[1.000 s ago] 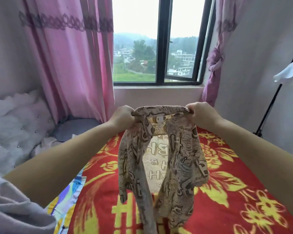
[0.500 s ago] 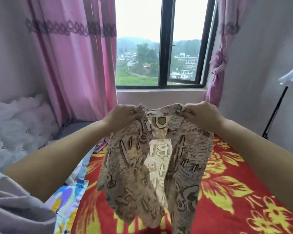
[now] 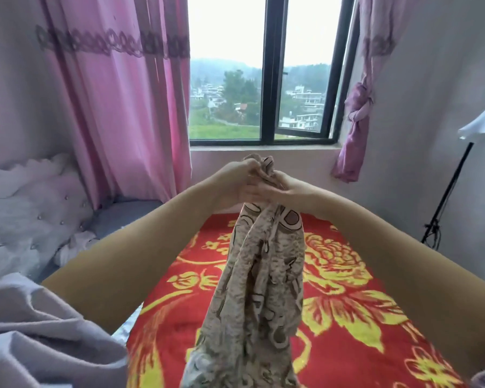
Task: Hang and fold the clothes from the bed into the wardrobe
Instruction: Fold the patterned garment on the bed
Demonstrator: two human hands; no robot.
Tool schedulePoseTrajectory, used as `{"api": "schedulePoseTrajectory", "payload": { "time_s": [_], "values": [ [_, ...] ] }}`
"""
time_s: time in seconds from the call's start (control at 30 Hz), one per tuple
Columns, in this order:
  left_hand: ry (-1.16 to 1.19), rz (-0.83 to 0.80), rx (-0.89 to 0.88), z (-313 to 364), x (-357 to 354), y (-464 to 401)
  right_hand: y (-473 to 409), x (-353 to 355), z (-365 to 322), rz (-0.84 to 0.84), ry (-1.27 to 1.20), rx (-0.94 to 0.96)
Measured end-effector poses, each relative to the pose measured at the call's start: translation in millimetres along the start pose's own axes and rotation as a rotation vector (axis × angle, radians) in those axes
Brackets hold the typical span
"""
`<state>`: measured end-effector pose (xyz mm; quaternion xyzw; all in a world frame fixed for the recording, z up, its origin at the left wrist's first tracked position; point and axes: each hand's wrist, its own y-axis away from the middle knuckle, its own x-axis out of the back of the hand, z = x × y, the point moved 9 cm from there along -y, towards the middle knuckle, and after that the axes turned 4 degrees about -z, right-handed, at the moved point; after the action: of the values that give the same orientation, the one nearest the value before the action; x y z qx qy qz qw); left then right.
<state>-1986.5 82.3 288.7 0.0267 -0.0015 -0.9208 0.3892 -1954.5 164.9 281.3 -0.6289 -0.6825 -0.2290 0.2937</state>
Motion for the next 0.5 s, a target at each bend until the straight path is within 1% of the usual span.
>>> {"api": "schedulePoseTrajectory", "payload": {
  "time_s": [0.03, 0.07, 0.1, 0.13, 0.17, 0.2, 0.23, 0.27, 0.33, 0.4, 0.43, 0.47, 0.5],
  "values": [
    [-0.073, -0.045, -0.044, 5, -1, 2, 6, 2, 4, -0.021, 0.009, 0.002],
    [-0.298, -0.049, -0.142, 14, 0, 4, 10, 7, 7, -0.003, 0.02, 0.02],
    [-0.645, 0.008, -0.292, 28, 1, 6, 13, 13, 8, 0.039, 0.014, 0.041],
    [-1.014, 0.1, -0.446, 40, -1, 10, 15, 19, 8, 0.079, -0.013, 0.057],
    [-1.333, 0.185, -0.565, 48, -6, 13, 17, 23, 7, 0.105, -0.042, 0.065],
    [-1.541, 0.202, -0.609, 50, -12, 13, 19, 25, 6, 0.11, -0.056, 0.072],
    [-1.623, 0.157, -0.574, 50, -15, 10, 20, 25, 6, 0.087, -0.051, 0.073],
    [-1.605, 0.075, -0.496, 49, -18, 6, 22, 22, 5, 0.039, -0.036, 0.079],
    [-1.417, -0.117, -0.319, 44, -24, -1, 30, 15, -1, -0.048, -0.022, 0.102],
    [-1.247, -0.262, -0.127, 35, -29, -5, 37, 11, -3, -0.081, -0.093, 0.106],
    [-1.242, -0.298, -0.062, 30, -31, -5, 38, 10, -2, -0.082, -0.117, 0.097],
    [-1.295, -0.307, -0.034, 29, -32, -8, 38, 11, 2, -0.071, -0.095, 0.081],
    [-1.376, -0.296, -0.032, 29, -32, -12, 37, 11, 8, -0.055, -0.014, 0.056]
  ]
}}
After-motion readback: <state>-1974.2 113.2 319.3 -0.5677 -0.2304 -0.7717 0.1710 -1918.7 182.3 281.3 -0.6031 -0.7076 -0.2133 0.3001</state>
